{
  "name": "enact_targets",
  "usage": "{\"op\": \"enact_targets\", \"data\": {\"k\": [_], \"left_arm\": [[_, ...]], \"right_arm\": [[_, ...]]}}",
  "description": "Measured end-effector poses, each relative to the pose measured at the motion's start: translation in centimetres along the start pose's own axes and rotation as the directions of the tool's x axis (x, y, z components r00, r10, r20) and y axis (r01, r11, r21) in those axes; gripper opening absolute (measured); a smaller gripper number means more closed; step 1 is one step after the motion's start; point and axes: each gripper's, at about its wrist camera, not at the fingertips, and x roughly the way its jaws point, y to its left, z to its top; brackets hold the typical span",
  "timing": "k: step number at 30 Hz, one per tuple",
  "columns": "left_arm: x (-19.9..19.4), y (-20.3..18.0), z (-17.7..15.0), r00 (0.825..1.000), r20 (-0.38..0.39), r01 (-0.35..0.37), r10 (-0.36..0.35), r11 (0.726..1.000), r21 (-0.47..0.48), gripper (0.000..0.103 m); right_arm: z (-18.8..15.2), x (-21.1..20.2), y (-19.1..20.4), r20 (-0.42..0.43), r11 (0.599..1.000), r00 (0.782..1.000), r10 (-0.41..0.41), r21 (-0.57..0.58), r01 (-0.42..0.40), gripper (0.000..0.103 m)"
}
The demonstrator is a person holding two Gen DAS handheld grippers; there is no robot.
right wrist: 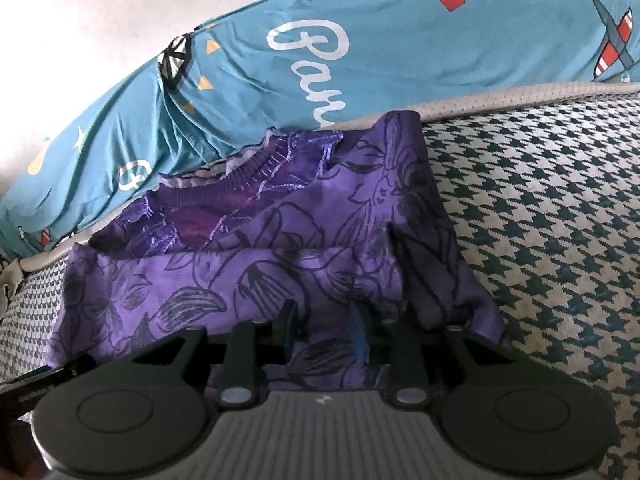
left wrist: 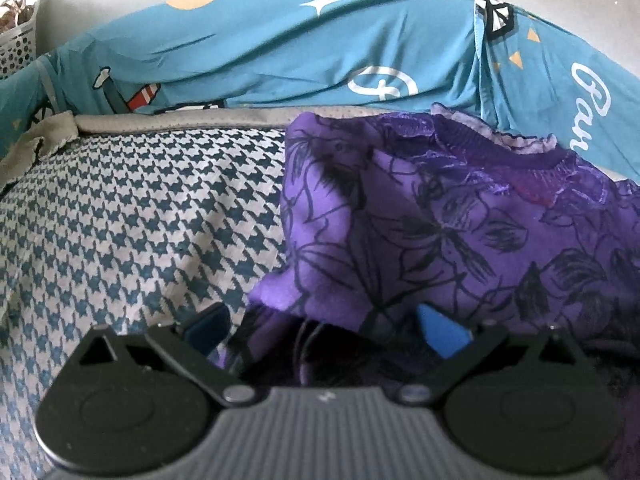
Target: Fold clothes
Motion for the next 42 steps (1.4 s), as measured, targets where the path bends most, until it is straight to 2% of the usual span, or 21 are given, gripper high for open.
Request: {"op": "enact_targets", "data": {"k": [9, 17, 24, 42], "left_arm": [[-2.5, -1.2, 0.2, 0.999, 0.024, 0.029, -0.030, 0.999, 0.030, 0.103], [-2.9, -3.6, -0.7, 0.997, 0.000, 0.074, -0.074, 0.992, 0.098, 0.103], [-1.5, -5.0, -1.9, 0.998, -0.043, 0.059, -0.053, 0.986, 0.156, 0.103], [-0.6, -5.1, -2.3, 0.998, -0.048, 0.045, -0.037, 0.986, 0.163, 0.103]], "right_arm": [[-0.3, -0.8, 1.5, 0.021, 0.998, 0.999, -0.036, -0.057, 0.037, 0.037], [-0.9, -0.8, 2.4, 0.017, 0.990, 0.996, -0.085, -0.116, 0.086, 0.039], [-1.5, -0.1, 2.5, -0.002, 0.984, 0.994, -0.106, -0.146, 0.104, 0.041], [-1.8, 0.3, 2.9, 0.001, 0.976, 0.994, -0.108, -0.191, 0.106, 0.048]]}}
